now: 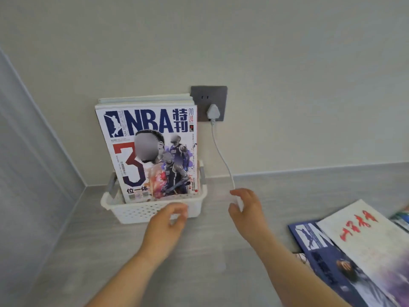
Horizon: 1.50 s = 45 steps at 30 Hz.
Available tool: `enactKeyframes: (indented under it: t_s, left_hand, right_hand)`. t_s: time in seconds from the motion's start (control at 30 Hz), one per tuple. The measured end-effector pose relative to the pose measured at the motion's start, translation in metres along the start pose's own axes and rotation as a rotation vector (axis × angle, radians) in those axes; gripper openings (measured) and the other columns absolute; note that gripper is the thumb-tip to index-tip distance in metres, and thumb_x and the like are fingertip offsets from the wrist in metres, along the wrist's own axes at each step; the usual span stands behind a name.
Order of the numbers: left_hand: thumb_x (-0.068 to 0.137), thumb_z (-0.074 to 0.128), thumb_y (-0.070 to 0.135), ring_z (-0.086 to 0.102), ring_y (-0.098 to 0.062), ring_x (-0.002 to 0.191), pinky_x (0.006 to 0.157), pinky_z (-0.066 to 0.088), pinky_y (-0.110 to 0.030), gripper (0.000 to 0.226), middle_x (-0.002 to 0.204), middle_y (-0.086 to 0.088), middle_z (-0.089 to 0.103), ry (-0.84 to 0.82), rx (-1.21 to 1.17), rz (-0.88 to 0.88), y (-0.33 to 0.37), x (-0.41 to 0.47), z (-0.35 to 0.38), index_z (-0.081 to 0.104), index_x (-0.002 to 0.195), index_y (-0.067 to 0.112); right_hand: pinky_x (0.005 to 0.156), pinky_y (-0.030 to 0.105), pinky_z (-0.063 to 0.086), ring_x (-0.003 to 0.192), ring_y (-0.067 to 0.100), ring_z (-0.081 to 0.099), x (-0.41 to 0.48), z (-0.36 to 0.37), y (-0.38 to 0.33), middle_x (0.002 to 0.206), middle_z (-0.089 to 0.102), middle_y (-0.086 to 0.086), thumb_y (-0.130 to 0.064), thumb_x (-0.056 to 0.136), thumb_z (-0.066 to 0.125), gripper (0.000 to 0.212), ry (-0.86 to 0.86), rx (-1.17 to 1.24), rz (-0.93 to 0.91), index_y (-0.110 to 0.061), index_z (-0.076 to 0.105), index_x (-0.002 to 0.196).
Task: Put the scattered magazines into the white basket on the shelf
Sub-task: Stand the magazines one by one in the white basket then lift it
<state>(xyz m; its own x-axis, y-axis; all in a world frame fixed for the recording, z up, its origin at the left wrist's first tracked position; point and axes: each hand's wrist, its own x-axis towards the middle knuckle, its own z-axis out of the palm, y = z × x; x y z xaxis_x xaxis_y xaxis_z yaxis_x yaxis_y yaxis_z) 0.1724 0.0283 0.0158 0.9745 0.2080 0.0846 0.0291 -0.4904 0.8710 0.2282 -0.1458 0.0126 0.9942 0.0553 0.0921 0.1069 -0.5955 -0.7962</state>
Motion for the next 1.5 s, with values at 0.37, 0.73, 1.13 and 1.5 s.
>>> enactKeyframes:
  t_s: [0.37,0.73,1.13,1.5]
  left_hand:
    - [0.086,0.053,0.019,0.059,-0.013,0.086,0.072,0.037,-0.016,0.011,0.084,0.005,0.066,-0.378,0.145,-0.001,0.054,-0.078,0.161,0.058,0.089,0.029]
    - [0.086,0.050,0.035,0.030,-0.024,0.134,0.110,0.028,-0.037,0.067,0.148,-0.005,0.030,-0.404,0.422,-0.008,0.107,-0.072,0.295,0.015,0.140,0.018]
    - [0.079,0.058,0.012,0.037,-0.033,0.127,0.111,0.021,-0.042,0.070,0.133,-0.011,0.048,-0.165,-0.011,-0.458,0.146,-0.042,0.361,0.020,0.137,0.011]
    - [0.089,0.038,0.002,0.054,-0.033,0.104,0.090,0.049,-0.048,0.030,0.126,-0.017,0.052,-0.237,-0.092,-0.351,0.163,-0.072,0.357,0.036,0.119,0.005]
  right_hand:
    - [0.110,0.036,0.021,0.134,0.024,0.030,-0.106,-0.176,0.183,0.143,0.039,0.006,-0.023,0.088,0.049,0.037,0.217,-0.472,0.317,-0.015,0.049,0.124]
    - [0.116,0.038,0.001,0.143,0.019,0.000,-0.148,-0.251,0.279,0.156,0.006,0.002,-0.055,0.090,0.024,0.062,0.083,-0.626,0.505,-0.025,0.012,0.143]
    - [0.116,0.037,-0.005,0.143,0.017,-0.006,-0.148,-0.249,0.295,0.156,0.000,-0.001,-0.059,0.087,0.019,0.064,0.109,-0.567,0.485,-0.030,0.008,0.143]
    - [0.116,0.038,-0.003,0.143,0.016,-0.002,-0.153,-0.254,0.284,0.156,0.004,-0.005,-0.054,0.089,0.027,0.060,0.044,-0.540,0.456,-0.032,0.011,0.142]
